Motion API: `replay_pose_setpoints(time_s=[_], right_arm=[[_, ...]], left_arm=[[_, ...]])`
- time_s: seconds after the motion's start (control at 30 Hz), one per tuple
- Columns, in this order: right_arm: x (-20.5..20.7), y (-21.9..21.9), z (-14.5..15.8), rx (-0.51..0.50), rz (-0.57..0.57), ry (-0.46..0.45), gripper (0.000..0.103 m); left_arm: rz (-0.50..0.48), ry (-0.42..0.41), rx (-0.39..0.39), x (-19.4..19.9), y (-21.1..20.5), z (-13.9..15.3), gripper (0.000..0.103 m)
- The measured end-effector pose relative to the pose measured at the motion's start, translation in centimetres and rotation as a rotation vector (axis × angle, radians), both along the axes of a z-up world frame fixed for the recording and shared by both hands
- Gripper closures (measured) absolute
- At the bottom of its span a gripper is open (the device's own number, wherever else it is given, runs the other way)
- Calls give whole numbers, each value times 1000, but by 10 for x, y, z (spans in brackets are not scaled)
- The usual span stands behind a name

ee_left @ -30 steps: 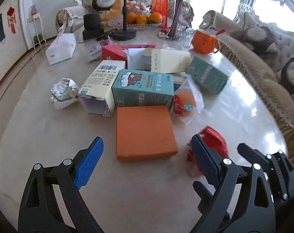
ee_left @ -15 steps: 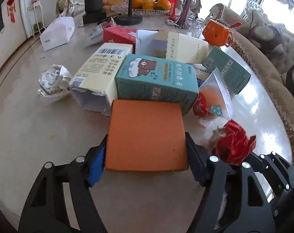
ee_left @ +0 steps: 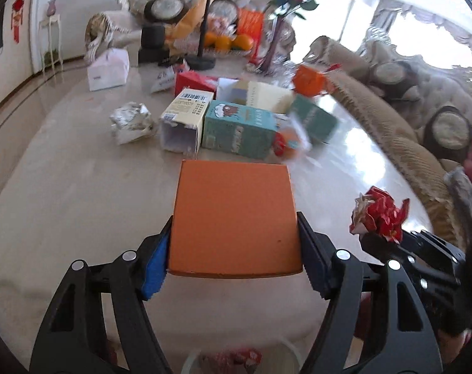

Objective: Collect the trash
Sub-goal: 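Grasp the orange box with left tool while right tool grasps red wrapper, then carry both items over the wastebasket and open both tools to drop them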

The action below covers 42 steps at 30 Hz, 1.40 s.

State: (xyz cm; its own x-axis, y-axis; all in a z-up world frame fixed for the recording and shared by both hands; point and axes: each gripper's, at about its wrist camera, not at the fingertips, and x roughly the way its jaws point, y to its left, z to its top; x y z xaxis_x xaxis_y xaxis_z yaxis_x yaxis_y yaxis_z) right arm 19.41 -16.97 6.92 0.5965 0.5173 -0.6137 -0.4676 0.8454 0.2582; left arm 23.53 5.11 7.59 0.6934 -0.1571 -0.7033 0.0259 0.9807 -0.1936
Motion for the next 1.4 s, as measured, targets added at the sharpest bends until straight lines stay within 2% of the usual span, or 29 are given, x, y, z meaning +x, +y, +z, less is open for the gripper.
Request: replay_pose_setpoints(time_s=[0.1,0.23,0.33,0.43,0.63,0.7,0.8,0.83,0.87,0.9,0.93,1.1,1.17,1.4], right_arm=[[-39,-5,-2,10,32,-7,71],[-98,-2,-18,5,94,26,71],[-128,7,-41,-49,131,72,71],[-140,12,-77,-80,139,171,71],[-139,19,-146,-199,112,321,71],[-135,21,-159,-210,114,366,71],[-129,28,-162,-221,116,380,68],[-132,25,-165,-222,120,388,63],[-131,26,-167,-227,119,390,48],[-133,26,-167,-231,115,384,38],[-133,27,-167,-242,108,375,36],[-132,19,-172,-241,78,392,35],[-132,17,-174,-237,68,399,35],[-133,19,-175,-246,68,394,35]], left_arm=[[-49,-20,-17,-56,0,1,32],[-102,12,-19,-126,-9,-16,32],[-138,60,1,-166,-21,-38,32],[-150,157,51,-188,-30,-79,32],[-113,300,52,-194,-31,-142,32],[-108,343,60,-190,-32,-157,32],[-90,414,53,-181,-31,-173,31],[-81,428,55,-180,-31,-176,30],[-65,448,63,-179,-30,-182,27],[-57,464,66,-179,-29,-187,17],[-54,475,67,-179,-29,-191,14],[-59,475,37,-182,-26,-200,13],[-64,483,10,-184,-25,-203,8],[-64,499,-44,-185,-21,-208,8]])
